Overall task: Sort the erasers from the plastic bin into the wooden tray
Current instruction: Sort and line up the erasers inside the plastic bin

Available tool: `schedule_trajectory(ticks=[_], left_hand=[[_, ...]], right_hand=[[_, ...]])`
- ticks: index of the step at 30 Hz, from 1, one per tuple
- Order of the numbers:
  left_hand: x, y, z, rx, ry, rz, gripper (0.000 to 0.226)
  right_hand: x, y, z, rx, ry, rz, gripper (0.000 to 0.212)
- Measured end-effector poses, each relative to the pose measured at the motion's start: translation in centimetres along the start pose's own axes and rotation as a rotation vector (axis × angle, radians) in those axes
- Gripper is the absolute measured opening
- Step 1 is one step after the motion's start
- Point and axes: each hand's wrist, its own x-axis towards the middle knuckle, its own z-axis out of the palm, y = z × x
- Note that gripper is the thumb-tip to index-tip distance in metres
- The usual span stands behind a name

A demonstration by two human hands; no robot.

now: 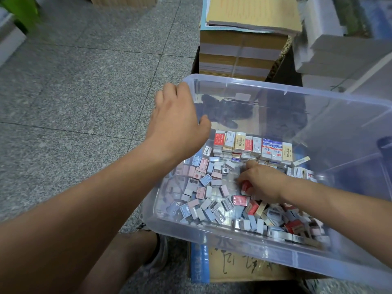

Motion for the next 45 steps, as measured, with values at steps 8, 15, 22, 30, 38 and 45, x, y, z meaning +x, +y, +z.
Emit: schedule_trajectory(ticks=[8,15,22,30,38,45], left_hand=[[-0.1,0.0,-0.1,-0.003,-0.001,0.007,0.047],[-0.1,0.1,0.0,-0.010,0.002,0.007,0.052],[-0.1,0.1,0.0,-0.004,0.004,0.011,0.051],[-0.1,0.0,0.0,0.005,0.004,0.015,0.050],[0.0,0.0,0.1,0.002,0.008,0.010,0.049],[0.0,0.0,0.2,0.020,0.006,0.015,0.052]], right_hand=[[-0.7,-0.4,-0.1,0.182,-0.030,-0.028,0.007],[-0.2,-0.7,0.6,0.215,-0.143,-0.022,0.015],[-0.8,-0.7,-0.4,0.268,-0.277,-0.067,0.014],[-1.0,-0.2,-0.4,0.366,-0.329,-0.114,0.026],[-0.2,-1.3,0.4,0.156,-0.242,-0.121,0.024],[-0.4,-0.7,-0.1,0.180,-0.208,-0.091,0.024]])
